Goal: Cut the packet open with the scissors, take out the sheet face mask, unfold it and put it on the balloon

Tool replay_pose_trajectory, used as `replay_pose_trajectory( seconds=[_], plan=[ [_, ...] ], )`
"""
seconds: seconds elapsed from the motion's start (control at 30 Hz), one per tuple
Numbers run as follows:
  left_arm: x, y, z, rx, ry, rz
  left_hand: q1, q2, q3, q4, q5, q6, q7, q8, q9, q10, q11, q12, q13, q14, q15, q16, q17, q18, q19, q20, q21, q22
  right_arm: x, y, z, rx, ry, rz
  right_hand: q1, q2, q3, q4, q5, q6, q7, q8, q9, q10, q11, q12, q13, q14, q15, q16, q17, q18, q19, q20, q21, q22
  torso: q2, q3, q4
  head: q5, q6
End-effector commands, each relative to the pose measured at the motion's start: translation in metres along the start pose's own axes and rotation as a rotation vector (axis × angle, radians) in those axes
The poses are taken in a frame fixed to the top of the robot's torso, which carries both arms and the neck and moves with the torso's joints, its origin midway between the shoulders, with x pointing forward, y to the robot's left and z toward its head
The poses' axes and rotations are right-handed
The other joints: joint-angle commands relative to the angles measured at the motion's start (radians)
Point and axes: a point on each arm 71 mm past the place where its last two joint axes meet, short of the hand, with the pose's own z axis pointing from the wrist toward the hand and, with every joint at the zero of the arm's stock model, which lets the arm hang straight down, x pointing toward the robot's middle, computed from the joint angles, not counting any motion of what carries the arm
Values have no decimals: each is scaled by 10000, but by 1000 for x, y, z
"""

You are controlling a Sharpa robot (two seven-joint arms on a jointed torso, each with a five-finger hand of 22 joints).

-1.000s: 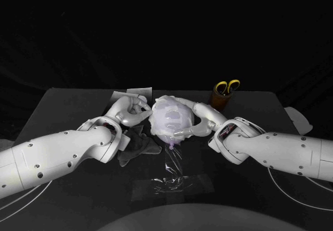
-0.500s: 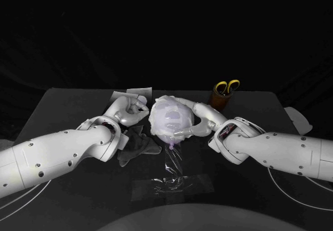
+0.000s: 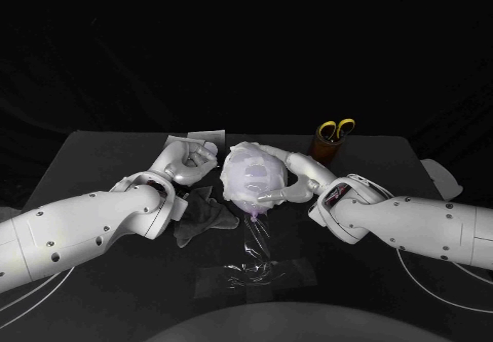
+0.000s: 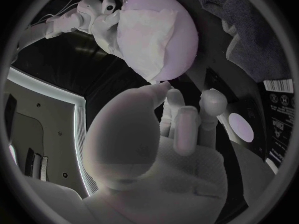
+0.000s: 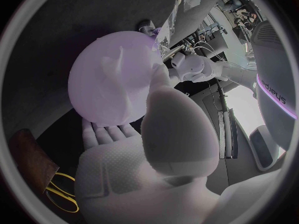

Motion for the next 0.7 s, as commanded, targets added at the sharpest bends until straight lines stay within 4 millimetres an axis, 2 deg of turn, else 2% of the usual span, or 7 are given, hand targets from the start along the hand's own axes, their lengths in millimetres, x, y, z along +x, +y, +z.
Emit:
replay_pose_trajectory(
  seconds=[0.03, 0.07, 0.1, 0.17, 0.3, 0.43, 0.7],
  plan=[
    [2, -14, -3, 1483, 91, -751, -354, -238, -124, 160, 29, -230, 80, -123, -98, -592, 80, -425, -704, -166, 103, -180, -533, 182, -475, 60, -409, -522, 8, -2, -3, 154, 580, 65, -22, 85, 53, -5, -35, 85, 1561, 54, 15, 52, 41, 31, 16, -71, 12, -11, -10, -145, 43, -10, 27, -12, 7, -7, 4, -5, -5],
    [2, -16, -3, 1679, 148, -813, -642, -508, -381, 328, 25, -507, 201, -221, -141, -834, 199, -610, -811, -424, 214, -358, -990, 265, -934, 145, -813, -983, 8, -2, -3, 155, 582, 64, -22, 85, 53, -5, -35, 85, 1561, 54, 15, 52, 41, 31, 16, -71, 12, -11, -10, -145, 43, -10, 27, -12, 8, -9, 6, -5, -8],
    [2, -17, -4, 1814, 189, -855, -780, -665, -541, 394, 17, -617, 263, -264, -161, -902, 256, -663, -848, -480, 256, -387, -1059, 284, -1044, 177, -914, -1087, 8, -2, -3, 156, 583, 64, -22, 85, 53, -5, -35, 85, 1561, 54, 15, 52, 41, 31, 16, -71, 12, -11, -10, -145, 43, -10, 27, -12, 5, -11, 7, 2, -11],
    [4, -20, -5, 2113, 319, -951, -966, -860, -892, 520, 24, -795, 360, -320, -206, -1071, 359, -816, -971, -682, 364, -489, -1343, 354, -1399, 284, -1249, -1441, 8, -2, -3, 155, 586, 65, -22, 85, 53, -5, -35, 85, 1561, 54, 15, 52, 41, 31, 16, -71, 12, -11, -10, -145, 43, -10, 27, -12, 3, -13, 6, 3, -12],
    [7, -23, -5, 2372, 541, -1040, -862, -868, -1140, 519, 37, -833, 384, -325, -260, -1160, 393, -940, -1103, -830, 410, -534, -1491, 418, -1623, 369, -1486, -1668, 9, -2, -2, 147, 594, 68, -18, 116, 70, -7, -35, 82, 1562, 52, 9, 54, 44, 32, 17, -64, 12, -10, -11, -144, 54, -10, 29, -6, 0, -11, 1, 29, -19],
    [9, -23, -3, 2379, 707, -1076, -647, -798, -1224, 430, 36, -740, 353, -290, -298, -1086, 361, -975, -1189, -743, 390, -432, -1252, 384, -1430, 389, -1348, -1466, 9, -2, -2, 136, 602, 72, -18, 116, 70, -7, -35, 82, 1562, 52, 9, 54, 44, 32, 17, -64, 12, -10, -11, -144, 54, -10, 29, -6, -2, 1, 2, 34, -20],
    [10, -16, 2, 1798, 775, -837, -515, -947, -1596, 369, 36, -828, 384, -389, -435, -978, 385, -919, -1256, -503, 405, -200, -709, 296, -1023, 395, -1030, -1079, 9, -1, -2, 127, 606, 77, -18, 116, 70, -7, -35, 82, 1562, 52, 9, 54, 44, 32, 17, -64, 12, -10, -11, -144, 54, -10, 29, -6, -6, 15, -12, 35, -3]
  ],
)
